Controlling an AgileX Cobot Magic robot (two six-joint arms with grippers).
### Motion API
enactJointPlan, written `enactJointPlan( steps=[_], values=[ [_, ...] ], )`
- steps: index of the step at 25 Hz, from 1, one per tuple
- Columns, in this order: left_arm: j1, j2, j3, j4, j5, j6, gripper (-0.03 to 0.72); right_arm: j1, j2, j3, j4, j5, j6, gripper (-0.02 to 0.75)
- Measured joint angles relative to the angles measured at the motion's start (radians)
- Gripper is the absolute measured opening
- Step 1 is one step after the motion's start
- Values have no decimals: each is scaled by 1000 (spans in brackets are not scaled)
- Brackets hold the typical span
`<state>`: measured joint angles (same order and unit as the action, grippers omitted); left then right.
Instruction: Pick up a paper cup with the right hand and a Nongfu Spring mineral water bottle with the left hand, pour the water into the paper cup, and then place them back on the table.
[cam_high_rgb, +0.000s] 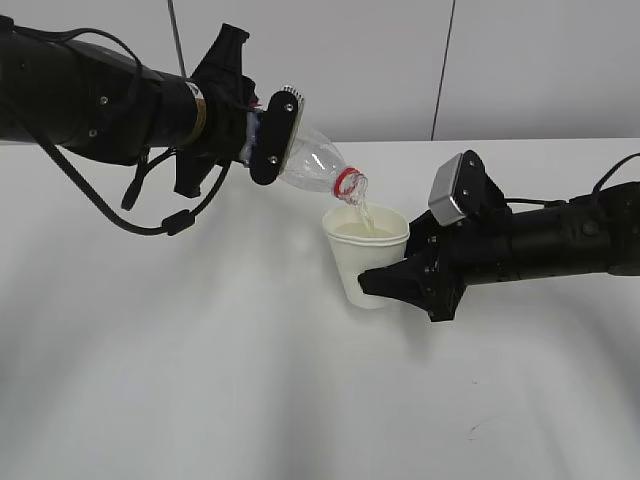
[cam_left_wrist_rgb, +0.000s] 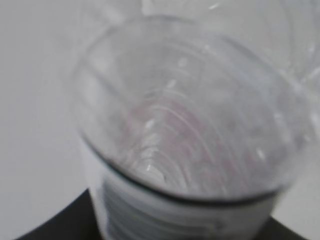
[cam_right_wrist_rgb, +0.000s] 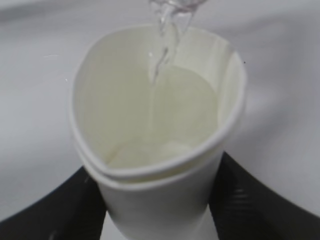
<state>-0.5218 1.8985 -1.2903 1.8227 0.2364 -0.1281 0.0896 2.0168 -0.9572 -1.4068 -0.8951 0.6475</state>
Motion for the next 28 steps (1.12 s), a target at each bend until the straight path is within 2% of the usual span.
enactJointPlan(
  steps=[9, 13, 19, 24, 28],
  values=[
    [0, -3, 0, -4, -5, -2, 307, 0, 0, 0, 12, 2, 0, 430],
    [0, -3, 0, -68, -13, -18, 307, 0, 0, 0, 64, 2, -18, 430],
    [2, -3, 0, -243, -33, -91, 307, 0, 0, 0, 113, 2, -46, 430],
    [40, -3, -1, -423, -101, -125, 307, 0, 0, 0, 202, 2, -127, 430],
    [92, -3, -1, -624, -177, -128, 307, 0, 0, 0, 312, 2, -201, 430]
  ],
)
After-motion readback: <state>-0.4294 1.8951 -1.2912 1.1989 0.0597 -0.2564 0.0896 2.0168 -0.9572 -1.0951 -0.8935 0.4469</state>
